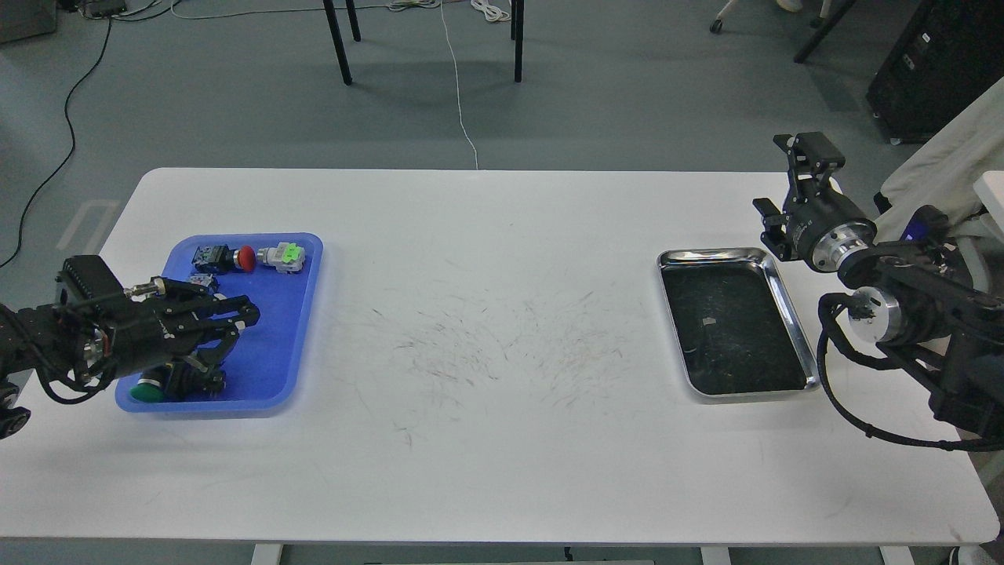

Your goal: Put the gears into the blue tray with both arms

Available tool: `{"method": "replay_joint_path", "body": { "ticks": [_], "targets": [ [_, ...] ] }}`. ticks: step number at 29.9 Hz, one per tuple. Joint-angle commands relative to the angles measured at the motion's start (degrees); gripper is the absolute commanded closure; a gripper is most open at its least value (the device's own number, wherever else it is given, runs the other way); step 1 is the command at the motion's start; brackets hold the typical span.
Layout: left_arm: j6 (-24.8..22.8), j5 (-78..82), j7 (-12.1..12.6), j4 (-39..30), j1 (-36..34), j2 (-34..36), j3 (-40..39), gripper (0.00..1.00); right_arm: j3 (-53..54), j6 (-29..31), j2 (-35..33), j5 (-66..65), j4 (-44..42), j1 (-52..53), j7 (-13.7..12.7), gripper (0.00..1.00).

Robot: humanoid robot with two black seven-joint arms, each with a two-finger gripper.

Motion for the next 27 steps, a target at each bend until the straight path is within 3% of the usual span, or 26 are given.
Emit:
{"method": "replay_joint_path", "body": {
  "ticks": [1, 14, 27],
  "targets": [
    [-0.01, -0.31, 0.00, 0.73, 1.00, -0.38, -0.10, 0.88, -0.01, -0.04, 0.01, 0.05, 0.18, 0.03, 0.00, 0.03],
    [-0.01, -0.40, 0.00, 3.46, 3.91, -0.73, -1.60, 0.84, -0.01, 0.05, -0.08, -0.04, 0.18, -0.06, 0.00, 0.03],
    [-0.01, -1.55, 0.00, 7.24, 5.40, -3.28, -1.68, 0.67, 0.17, -0.04, 0.01, -0.04, 0.18, -0.06, 0.17, 0.03]
  ]
}}
